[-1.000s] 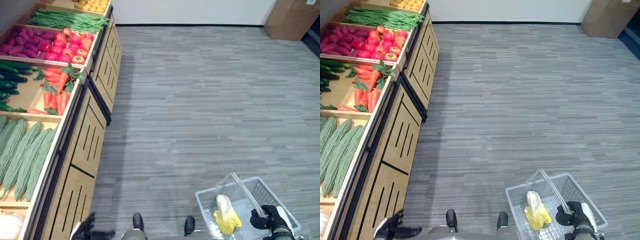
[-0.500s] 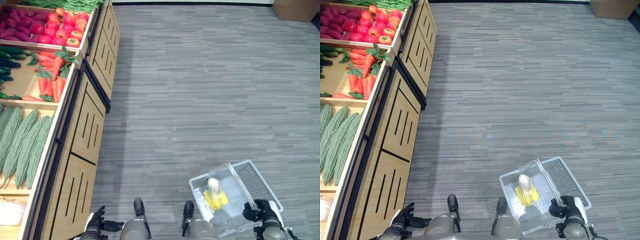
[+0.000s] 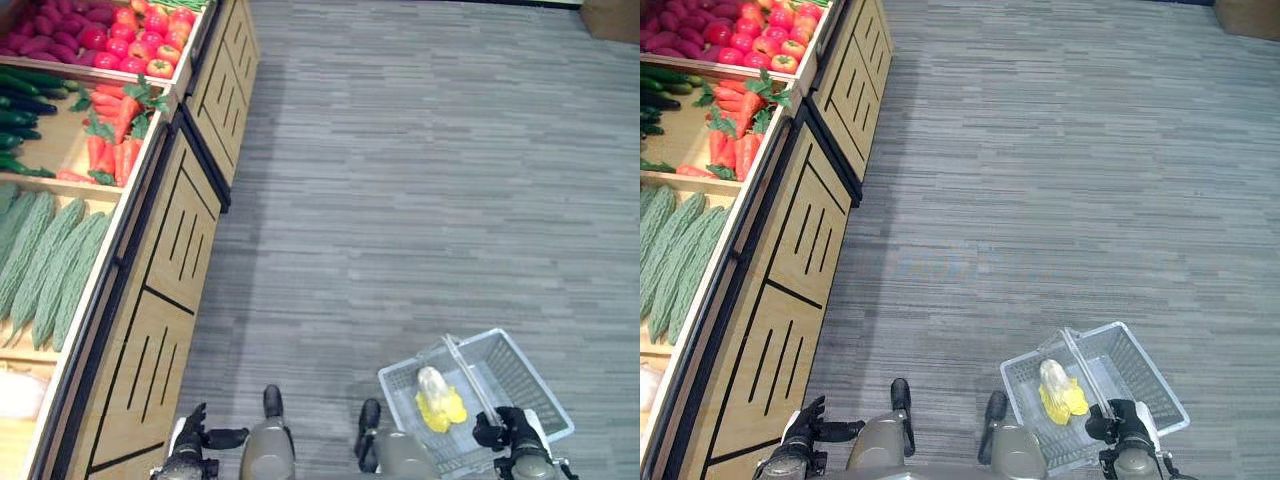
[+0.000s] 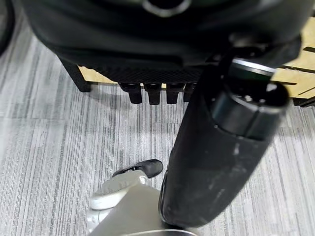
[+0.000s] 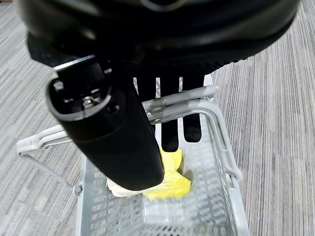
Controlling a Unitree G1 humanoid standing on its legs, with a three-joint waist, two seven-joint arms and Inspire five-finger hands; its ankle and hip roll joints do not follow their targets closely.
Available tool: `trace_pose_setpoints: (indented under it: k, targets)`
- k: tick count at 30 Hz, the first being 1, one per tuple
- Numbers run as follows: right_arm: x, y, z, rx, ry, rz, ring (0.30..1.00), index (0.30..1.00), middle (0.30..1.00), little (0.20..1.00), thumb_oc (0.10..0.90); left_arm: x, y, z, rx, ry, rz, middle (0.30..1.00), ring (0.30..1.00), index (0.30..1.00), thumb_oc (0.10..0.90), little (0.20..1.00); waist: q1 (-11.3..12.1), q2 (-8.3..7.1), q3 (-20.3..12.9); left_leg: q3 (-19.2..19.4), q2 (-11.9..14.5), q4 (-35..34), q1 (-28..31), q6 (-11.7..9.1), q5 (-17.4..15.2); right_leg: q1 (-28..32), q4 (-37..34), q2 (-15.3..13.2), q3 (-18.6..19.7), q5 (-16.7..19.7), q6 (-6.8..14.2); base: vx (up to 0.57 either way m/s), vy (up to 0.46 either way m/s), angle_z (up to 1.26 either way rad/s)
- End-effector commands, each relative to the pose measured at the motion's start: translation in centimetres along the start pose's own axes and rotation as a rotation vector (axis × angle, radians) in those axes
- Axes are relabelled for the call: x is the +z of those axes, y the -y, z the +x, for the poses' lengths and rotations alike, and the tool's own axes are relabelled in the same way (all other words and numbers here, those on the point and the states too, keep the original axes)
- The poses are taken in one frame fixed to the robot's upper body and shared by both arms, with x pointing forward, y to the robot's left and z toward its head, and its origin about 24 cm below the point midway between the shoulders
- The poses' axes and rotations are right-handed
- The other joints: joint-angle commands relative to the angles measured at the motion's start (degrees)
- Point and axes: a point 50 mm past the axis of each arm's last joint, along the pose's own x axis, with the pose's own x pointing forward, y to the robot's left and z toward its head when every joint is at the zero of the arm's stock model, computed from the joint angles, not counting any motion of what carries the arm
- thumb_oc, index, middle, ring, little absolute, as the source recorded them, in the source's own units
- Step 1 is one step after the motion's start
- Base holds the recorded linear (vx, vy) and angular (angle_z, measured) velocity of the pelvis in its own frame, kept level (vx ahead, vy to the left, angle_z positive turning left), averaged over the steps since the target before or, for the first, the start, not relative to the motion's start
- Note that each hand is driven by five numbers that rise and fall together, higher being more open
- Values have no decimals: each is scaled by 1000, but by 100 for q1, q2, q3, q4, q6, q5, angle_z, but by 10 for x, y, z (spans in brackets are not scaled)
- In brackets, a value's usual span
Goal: Get the vegetables into the basket
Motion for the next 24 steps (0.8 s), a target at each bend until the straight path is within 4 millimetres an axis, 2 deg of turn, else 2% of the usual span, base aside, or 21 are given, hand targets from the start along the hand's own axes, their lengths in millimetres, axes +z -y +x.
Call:
trace_pose_setpoints:
  k: [1,3,6,9,11,12,15,16,17,18,19,20,22,24]
  targets:
    - [14,31,5,-125,88,22,300,300,300,300,400,3,4,-1,10,29,-1,1000,1000,1000,900,1000,53,-66,-144,-197,-68,-396,-376,53,191,308,-22,-66,402,175,289,216,102,55]
    - [18,27,6,-113,99,17,300,300,300,300,400,6,5,0,11,43,-7,1000,1000,1000,900,1000,142,-81,-160,-325,-147,-488,-450,44,287,460,-52,-26,564,99,308,239,136,25]
    - [23,20,6,-88,112,21,300,300,300,300,400,5,3,0,18,36,-13,1000,1000,1000,900,1000,186,-168,-218,-361,-226,-394,-431,117,184,577,-74,-62,729,9,353,181,144,-46]
    - [23,9,4,-67,111,55,300,300,300,300,400,7,-1,1,29,49,24,1000,1000,1000,900,1000,188,-344,-346,-135,-454,-25,-599,324,-63,714,-168,-405,872,67,511,255,287,-68]
    - [27,7,4,-60,117,68,300,300,300,300,400,16,-4,3,32,78,28,1000,1000,1000,900,1000,191,-409,-378,-44,-578,186,-706,406,-253,709,-265,-594,916,219,616,169,252,-4]
    - [34,2,5,-43,134,66,300,300,300,300,400,23,-6,5,36,99,26,1000,1000,1000,900,1000,196,-481,-399,41,-662,348,-786,458,-411,650,-310,-726,968,456,705,184,264,0]
    - [40,-1,6,-39,143,75,300,300,300,300,400,30,-9,6,40,123,27,1000,1000,1000,900,1000,230,-581,-428,151,-776,493,-784,586,-677,537,-134,-873,1047,879,807,165,217,-19]
    - [44,-2,7,-34,147,79,300,300,300,300,400,33,-11,6,40,136,32,1000,1000,1000,900,1000,249,-595,-369,236,-815,465,-682,678,-743,360,237,-911,1036,1240,852,140,240,-21]
    - [46,-3,7,-30,154,79,300,300,300,300,400,34,-12,6,40,138,38,1000,1000,1000,900,1000,241,-570,-343,252,-808,416,-628,728,-751,200,537,-883,1024,1384,831,90,176,-26]
    - [46,-3,7,-30,154,79,300,300,300,300,400,34,-12,6,40,139,37,1000,1000,1000,900,1000,249,-574,-343,262,-809,412,-626,730,-750,188,549,-886,1036,1380,833,120,230,-36]
    - [48,-6,7,-16,162,72,300,300,300,300,400,33,-14,6,39,134,57,1000,1000,1000,900,1000,207,-506,-276,328,-829,288,-370,819,-826,-44,1109,-836,928,1473,813,156,247,-36]
    - [47,-7,6,-10,159,69,300,300,300,300,400,32,-15,7,37,132,72,1000,1000,1000,900,1000,157,-480,-231,335,-853,211,-192,853,-886,-181,1307,-785,923,1513,789,215,306,-12]
    - [43,-9,5,-4,147,73,300,300,300,300,400,31,-18,7,44,122,73,1000,1000,1000,900,1000,68,-423,-158,333,-843,125,40,879,-937,-491,1476,-679,860,1403,736,185,156,-12]
    - [40,-10,5,-4,131,76,300,300,300,300,400,31,-20,8,53,112,64,1000,1000,1000,900,1000,-42,-395,-73,300,-844,97,281,832,-1053,-797,1188,-602,685,1163,659,299,59,-3]
